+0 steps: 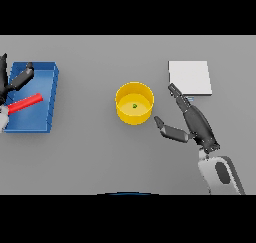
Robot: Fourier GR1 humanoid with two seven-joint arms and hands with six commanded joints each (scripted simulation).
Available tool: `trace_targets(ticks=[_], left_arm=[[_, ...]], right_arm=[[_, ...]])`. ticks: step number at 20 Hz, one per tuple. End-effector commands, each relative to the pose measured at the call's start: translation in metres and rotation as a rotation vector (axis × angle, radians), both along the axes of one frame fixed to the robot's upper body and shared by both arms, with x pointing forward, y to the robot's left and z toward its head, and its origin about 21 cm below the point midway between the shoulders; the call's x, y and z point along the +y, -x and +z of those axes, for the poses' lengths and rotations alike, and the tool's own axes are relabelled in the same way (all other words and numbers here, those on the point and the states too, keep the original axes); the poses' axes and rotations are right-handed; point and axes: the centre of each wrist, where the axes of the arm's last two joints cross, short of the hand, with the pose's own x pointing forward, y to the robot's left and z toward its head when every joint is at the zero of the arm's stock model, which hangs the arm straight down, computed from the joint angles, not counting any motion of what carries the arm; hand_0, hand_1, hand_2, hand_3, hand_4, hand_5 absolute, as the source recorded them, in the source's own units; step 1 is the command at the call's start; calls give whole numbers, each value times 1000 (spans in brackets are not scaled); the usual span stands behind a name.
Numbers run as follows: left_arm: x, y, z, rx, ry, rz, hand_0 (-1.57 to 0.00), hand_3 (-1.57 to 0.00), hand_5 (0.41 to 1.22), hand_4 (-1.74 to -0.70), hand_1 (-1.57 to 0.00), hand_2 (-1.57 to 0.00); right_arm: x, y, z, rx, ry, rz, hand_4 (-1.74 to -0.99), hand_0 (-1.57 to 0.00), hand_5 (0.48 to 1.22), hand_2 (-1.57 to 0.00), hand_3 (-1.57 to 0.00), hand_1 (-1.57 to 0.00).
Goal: Pick up the red beaker and tilt it to pour out 1 green nut into yellow bowl. Pick up the yellow bowl and place it on the metallic measuring scale.
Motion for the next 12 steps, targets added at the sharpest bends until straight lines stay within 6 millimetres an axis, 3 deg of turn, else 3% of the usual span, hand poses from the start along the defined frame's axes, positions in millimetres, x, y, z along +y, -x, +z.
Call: trace_targets(ticks=[1,6,12], left_arm=[[-1,2,-1,-2,8,-11,-33,-26,662,-746,-27,-28],[-2,4,-1,-11,-9,-26,-10,-8,680,-733,-8,-8],[-1,5,-1,9,-17,-19,-2,-1,701,-743,-1,-1]], right_arm=[[-2,-7,6,6,86,37,-1071,1,678,1,1,1],[10,-39,28,-41,422,245,-1192,1,677,1,1,1],[31,-63,42,-103,753,473,-1227,1,698,1,1,1]])
